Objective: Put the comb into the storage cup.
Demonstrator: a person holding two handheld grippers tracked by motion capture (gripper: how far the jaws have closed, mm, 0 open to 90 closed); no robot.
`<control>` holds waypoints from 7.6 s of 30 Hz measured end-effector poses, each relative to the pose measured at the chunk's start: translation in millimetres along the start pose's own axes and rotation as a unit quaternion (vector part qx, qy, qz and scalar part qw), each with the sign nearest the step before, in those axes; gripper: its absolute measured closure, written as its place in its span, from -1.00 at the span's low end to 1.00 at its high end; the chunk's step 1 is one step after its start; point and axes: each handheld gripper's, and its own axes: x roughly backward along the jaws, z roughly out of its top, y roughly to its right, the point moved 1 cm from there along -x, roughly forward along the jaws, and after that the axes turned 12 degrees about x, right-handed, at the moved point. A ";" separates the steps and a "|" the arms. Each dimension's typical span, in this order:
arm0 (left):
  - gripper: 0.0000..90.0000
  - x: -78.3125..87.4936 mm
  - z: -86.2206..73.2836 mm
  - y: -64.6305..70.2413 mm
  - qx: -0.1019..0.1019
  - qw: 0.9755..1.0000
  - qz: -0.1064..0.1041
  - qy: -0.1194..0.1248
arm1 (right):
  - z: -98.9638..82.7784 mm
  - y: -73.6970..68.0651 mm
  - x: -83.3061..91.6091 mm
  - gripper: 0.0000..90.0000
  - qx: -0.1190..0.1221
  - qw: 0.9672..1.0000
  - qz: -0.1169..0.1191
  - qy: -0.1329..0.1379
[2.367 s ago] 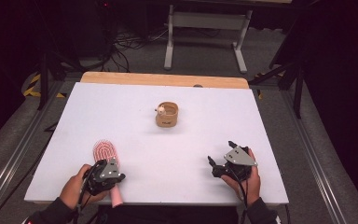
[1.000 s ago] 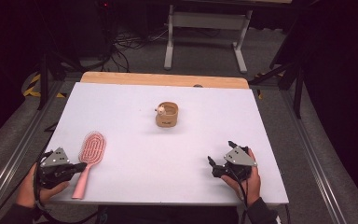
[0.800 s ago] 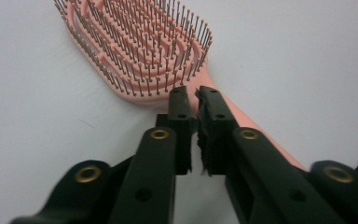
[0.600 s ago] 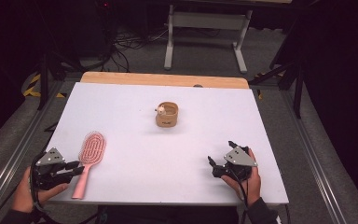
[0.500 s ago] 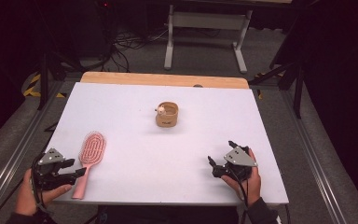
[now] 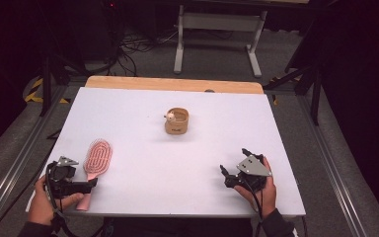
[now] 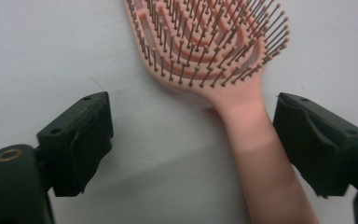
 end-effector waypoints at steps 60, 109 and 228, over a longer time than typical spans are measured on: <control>0.54 13.0 31.3 37.2 -0.147 0.972 -0.020 0.181 | 22.6 2.0 -3.7 -0.86 -0.038 0.997 0.022 0.059; 0.54 -15.1 55.7 162.7 -0.230 0.912 -0.137 0.309 | 150.9 -9.0 -37.9 -0.87 -0.102 0.966 0.171 0.165; -0.85 -17.3 18.7 92.2 -0.286 0.909 -0.173 0.248 | 131.2 9.4 6.7 0.40 -0.104 0.958 0.094 0.251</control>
